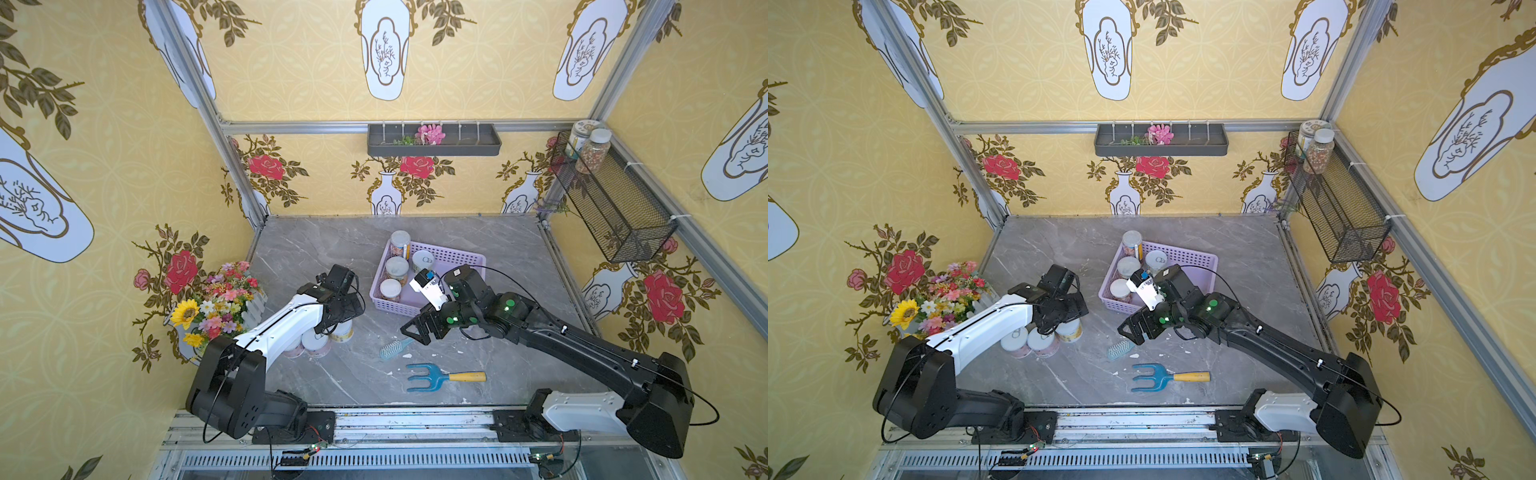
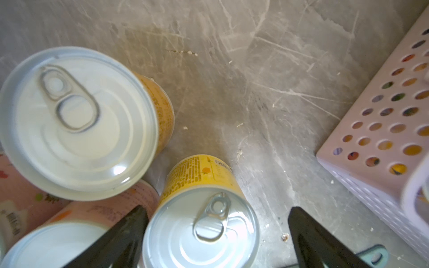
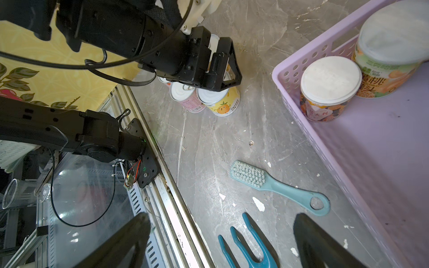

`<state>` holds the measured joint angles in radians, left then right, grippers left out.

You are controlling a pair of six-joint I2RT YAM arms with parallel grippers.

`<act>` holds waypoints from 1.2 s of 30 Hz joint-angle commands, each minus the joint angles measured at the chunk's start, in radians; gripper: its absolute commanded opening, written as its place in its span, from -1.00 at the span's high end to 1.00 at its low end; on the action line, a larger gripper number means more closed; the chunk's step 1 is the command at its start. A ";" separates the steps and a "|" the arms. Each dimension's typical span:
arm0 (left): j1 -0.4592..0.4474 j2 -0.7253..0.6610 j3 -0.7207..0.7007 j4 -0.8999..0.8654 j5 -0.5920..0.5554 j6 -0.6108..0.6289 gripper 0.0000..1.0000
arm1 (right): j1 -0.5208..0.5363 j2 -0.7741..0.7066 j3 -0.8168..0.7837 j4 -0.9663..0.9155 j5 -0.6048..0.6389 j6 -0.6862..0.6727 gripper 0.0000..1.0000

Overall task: Put the canned food in the basket
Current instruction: Pick up the canned food from the center of the board.

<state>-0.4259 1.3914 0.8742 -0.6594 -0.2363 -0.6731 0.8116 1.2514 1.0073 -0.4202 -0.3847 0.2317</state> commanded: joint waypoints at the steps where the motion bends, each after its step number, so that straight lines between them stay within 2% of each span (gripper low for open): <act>1: -0.003 -0.016 -0.002 -0.011 0.048 0.004 -1.00 | 0.003 0.005 -0.004 0.025 0.010 0.003 -1.00; 6: -0.004 -0.008 0.006 -0.022 0.059 0.008 -1.00 | 0.004 0.008 -0.003 0.028 0.020 0.007 -1.00; 11: -0.047 0.036 0.024 -0.053 0.041 0.007 -1.00 | 0.003 -0.005 -0.004 0.006 0.127 0.034 -0.99; 22: -0.100 0.115 0.063 -0.094 -0.014 -0.005 -0.95 | 0.002 -0.037 -0.029 0.028 0.124 0.038 -0.99; 32: -0.100 0.121 0.079 -0.098 -0.022 -0.011 -0.69 | 0.003 -0.027 -0.029 0.029 0.124 0.039 -0.99; 36: -0.102 0.116 0.067 -0.107 -0.017 -0.010 -0.72 | 0.002 -0.029 -0.033 0.029 0.124 0.042 -0.99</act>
<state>-0.5266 1.5078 0.9501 -0.7536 -0.2554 -0.6811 0.8135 1.2221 0.9775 -0.4179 -0.2634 0.2649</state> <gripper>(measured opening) 0.849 0.996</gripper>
